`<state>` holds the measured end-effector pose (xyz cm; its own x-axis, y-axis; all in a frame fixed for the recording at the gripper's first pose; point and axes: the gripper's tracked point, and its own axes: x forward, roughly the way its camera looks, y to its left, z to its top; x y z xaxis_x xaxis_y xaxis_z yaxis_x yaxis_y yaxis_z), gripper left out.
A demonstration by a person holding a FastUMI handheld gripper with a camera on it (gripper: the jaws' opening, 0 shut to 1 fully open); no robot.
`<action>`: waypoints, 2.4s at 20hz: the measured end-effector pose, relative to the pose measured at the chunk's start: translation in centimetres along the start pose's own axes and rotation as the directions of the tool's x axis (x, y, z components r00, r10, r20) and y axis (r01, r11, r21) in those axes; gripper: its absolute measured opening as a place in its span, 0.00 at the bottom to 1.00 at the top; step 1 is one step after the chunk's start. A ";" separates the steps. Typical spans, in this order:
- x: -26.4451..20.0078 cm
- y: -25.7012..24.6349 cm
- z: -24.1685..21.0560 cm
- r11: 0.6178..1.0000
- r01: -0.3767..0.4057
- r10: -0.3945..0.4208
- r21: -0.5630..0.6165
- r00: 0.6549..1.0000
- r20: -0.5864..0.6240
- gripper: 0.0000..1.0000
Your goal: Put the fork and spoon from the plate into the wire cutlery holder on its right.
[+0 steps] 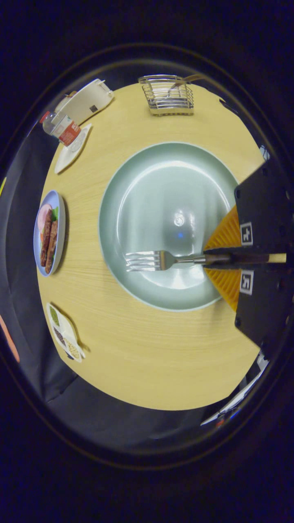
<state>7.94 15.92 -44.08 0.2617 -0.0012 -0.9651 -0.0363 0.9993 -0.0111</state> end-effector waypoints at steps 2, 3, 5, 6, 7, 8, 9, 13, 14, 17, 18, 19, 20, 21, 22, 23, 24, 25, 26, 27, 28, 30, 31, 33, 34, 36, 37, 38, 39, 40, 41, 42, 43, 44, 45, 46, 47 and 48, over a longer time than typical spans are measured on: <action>-0.4 0.1 0.1 1.000 -0.013 0.013 -0.007 1.000 0.000 0.03; -0.6 0.0 0.1 1.000 -0.016 0.016 -0.010 1.000 0.003 0.03; -1.2 -0.6 0.4 1.000 -0.018 0.018 -0.014 1.000 0.016 0.03; -1.6 -0.6 0.4 0.999 -0.030 0.030 -0.014 0.999 0.022 0.03; -2.0 -0.7 0.6 0.999 -0.043 0.043 -0.018 0.999 0.025 0.03; -2.5 -0.9 0.7 0.998 -0.053 0.053 -0.021 0.998 0.029 0.03; -3.1 -1.3 0.8 0.998 -0.060 0.061 -0.026 0.997 0.036 0.03; -5.4 -3.5 1.6 0.997 -0.065 0.068 -0.046 0.995 0.070 0.01; -6.1 -4.1 1.6 0.996 -0.071 0.075 -0.048 0.995 0.068 0.01; -8.3 -6.9 1.9 0.996 -0.072 0.076 -0.058 0.994 0.084 0.01; -8.9 -8.3 2.0 0.996 -0.057 0.063 -0.067 0.994 0.088 0.01; -9.5 -9.7 2.1 0.996 -0.046 0.053 -0.071 0.994 0.092 0.01; -10.0 -11.1 2.2 0.997 -0.040 0.047 -0.067 0.994 0.098 0.01; -10.5 -12.3 2.4 0.997 -0.038 0.044 -0.060 0.994 0.104 0.01; -10.9 -13.7 2.5 0.998 -0.033 0.039 -0.054 0.994 0.106 0.01; -11.4 -15.2 2.8 0.999 -0.028 0.033 -0.046 0.992 0.122 0.01; -11.9 -16.7 3.0 0.999 -0.021 0.026 -0.041 0.991 0.132 0.01; -12.4 -18.1 3.3 0.999 -0.019 0.024 -0.036 0.990 0.142 0.01; -12.8 -19.5 3.4 1.000 -0.015 0.019 -0.025 0.989 0.148 0.01; -13.2 -20.9 3.4 1.000 -0.010 0.012 -0.011 0.989 0.147 0.01; -13.5 -22.3 3.5 1.000 -0.011 0.010 0.006 0.990 0.144 0.01; -14.2 -24.6 3.5 0.999 -0.019 0.014 0.040 0.991 0.136 0.01; -14.6 -25.7 3.5 0.998 -0.020 0.013 0.051 0.991 0.136 0.01; -15.1 -27.7 3.1 0.997 -0.019 0.010 0.068 0.992 0.128 0.01; -15.5 -28.5 3.0 0.997 -0.023 0.013 0.075 0.992 0.128 0.01; -15.8 -29.9 2.6 0.996 -0.026 0.017 0.084 0.993 0.116 0.01; -16.0 -30.2 2.1 0.995 -0.040 0.031 0.088 0.994 0.102 0.01; -15.8 -30.4 1.5 0.994 -0.054 0.046 0.096 0.996 0.079 0.01; -15.7 -30.8 1.0 0.991 -0.064 0.058 0.121 0.997 0.053 0.01; -15.6 -31.1 0.5 0.987 -0.075 0.073 0.142 0.997 0.019 0.01; -15.5 -31.5 0.0 0.985 -0.085 0.088 0.150 0.996 -0.014 0.01; -15.4 -31.8 -0.2 0.985 -0.089 0.095 0.148 0.995 -0.038 0.01; -15.3 -32.3 -0.4 0.987 -0.080 0.089 0.137 0.994 -0.058 0.01; -15.1 -32.9 -0.6 0.990 -0.068 0.079 0.126 0.993 -0.084 0.01; -15.0 -33.0 -0.8 0.991 -0.070 0.082 0.115 0.991 -0.105 0.01; -15.0 -32.9 -0.8 0.991 -0.080 0.093 0.107 0.988 -0.120 0.01; -14.9 -32.9 -0.7 0.993 -0.084 0.095 0.087 0.987 -0.132 0.01; -14.6 -32.8 -0.8 0.994 -0.085 0.094 0.065 0.984 -0.153 0.01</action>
<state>4.53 -16.90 -29.81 0.1061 0.0871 -0.9905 0.0041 0.9961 0.0880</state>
